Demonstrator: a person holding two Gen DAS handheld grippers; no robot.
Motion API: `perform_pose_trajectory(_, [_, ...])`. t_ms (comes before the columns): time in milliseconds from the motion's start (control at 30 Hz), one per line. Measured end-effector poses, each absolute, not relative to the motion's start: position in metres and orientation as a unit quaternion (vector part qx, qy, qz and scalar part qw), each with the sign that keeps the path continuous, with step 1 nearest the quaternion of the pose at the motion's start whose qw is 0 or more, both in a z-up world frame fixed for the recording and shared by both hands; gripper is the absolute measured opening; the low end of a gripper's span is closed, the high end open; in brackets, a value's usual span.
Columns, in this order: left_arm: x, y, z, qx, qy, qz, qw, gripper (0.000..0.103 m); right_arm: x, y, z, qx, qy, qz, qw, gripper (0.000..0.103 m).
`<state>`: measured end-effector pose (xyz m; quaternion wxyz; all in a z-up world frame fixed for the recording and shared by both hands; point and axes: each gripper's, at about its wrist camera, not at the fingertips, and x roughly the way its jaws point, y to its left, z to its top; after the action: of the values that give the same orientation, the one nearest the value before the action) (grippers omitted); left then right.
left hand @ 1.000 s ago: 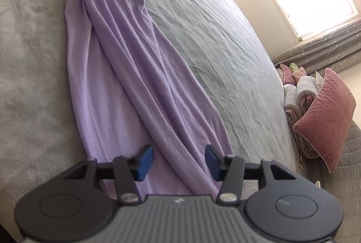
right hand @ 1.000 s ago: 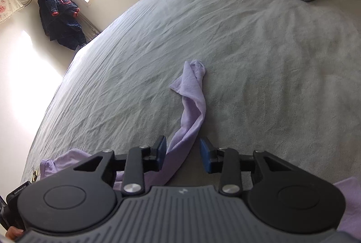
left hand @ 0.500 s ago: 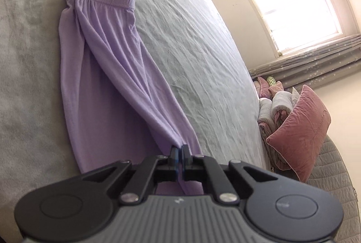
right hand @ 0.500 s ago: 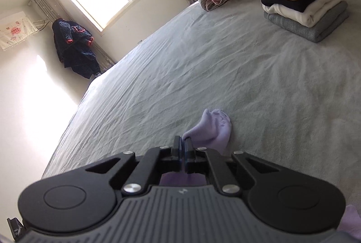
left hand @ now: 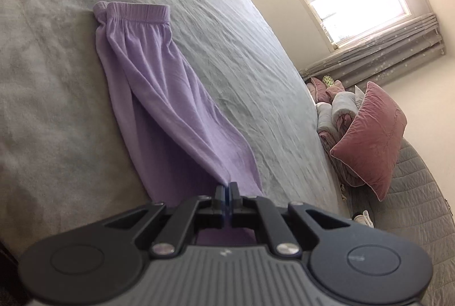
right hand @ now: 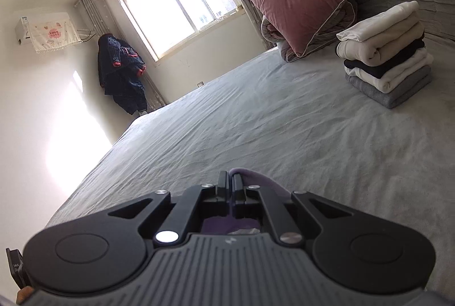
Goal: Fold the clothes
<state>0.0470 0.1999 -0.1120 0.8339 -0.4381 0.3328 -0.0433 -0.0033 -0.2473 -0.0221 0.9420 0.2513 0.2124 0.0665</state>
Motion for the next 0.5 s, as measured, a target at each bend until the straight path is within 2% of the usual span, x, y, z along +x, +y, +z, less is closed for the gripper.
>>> perform_pose_trajectory(233, [0.037, 0.203, -0.134, -0.378, 0.375, -0.027, 0.846, 0.002, -0.037, -0.243, -0.078, 0.264, 0.282, 0.043, 0.922, 0.003])
perform_pose_trajectory(400, [0.03, 0.217, -0.135, -0.374, 0.378, -0.032, 0.846, 0.002, -0.05, -0.242, -0.115, 0.264, 0.333, 0.012, 0.905, 0.003])
perform_pose_trajectory(500, [0.026, 0.232, -0.131, -0.384, 0.372, -0.026, 0.845, 0.007, -0.057, -0.243, -0.122, 0.265, 0.335, 0.005, 0.904, 0.004])
